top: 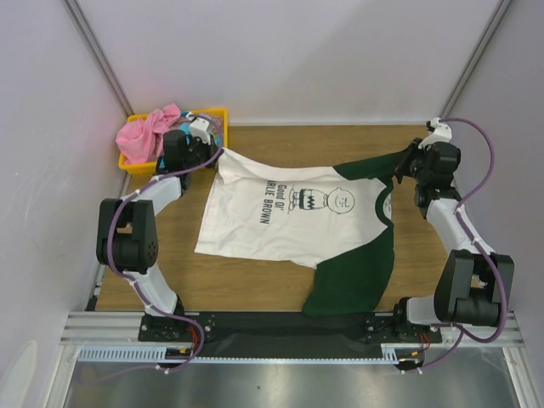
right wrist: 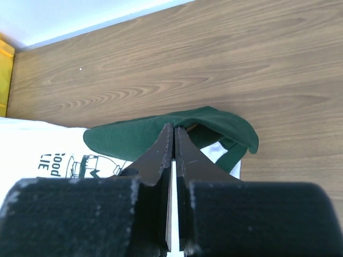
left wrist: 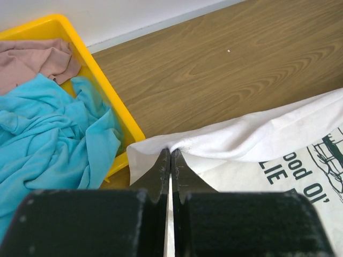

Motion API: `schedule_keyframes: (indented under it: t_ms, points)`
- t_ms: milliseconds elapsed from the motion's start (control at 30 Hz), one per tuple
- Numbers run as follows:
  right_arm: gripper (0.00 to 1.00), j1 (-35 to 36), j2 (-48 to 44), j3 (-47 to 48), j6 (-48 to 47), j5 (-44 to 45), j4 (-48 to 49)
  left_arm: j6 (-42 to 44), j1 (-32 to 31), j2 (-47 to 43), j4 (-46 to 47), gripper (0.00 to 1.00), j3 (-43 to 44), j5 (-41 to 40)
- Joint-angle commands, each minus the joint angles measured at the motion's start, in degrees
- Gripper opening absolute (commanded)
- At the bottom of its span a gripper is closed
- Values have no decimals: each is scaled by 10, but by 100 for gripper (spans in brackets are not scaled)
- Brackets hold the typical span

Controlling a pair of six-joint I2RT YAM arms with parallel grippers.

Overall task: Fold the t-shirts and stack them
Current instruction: Fold the tshirt

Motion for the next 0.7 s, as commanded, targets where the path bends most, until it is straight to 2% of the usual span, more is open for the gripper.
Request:
schedule_keyframes:
  t_ms: [0,367,533,667]
  points:
    - [0,-5,-14,-6,-10,6,-2,17,7,-40,15,0,-7,19]
    - [0,-6,-42,-63,2,23,-5,16,18,-53,37,1,-44,44]
    - [0,-3,-2,-71,51,27,-16,10,17,-49,31,1,-38,65]
    - [0,29,42,-110,113,38,16,-5,13,-35,32,0,-37,74]
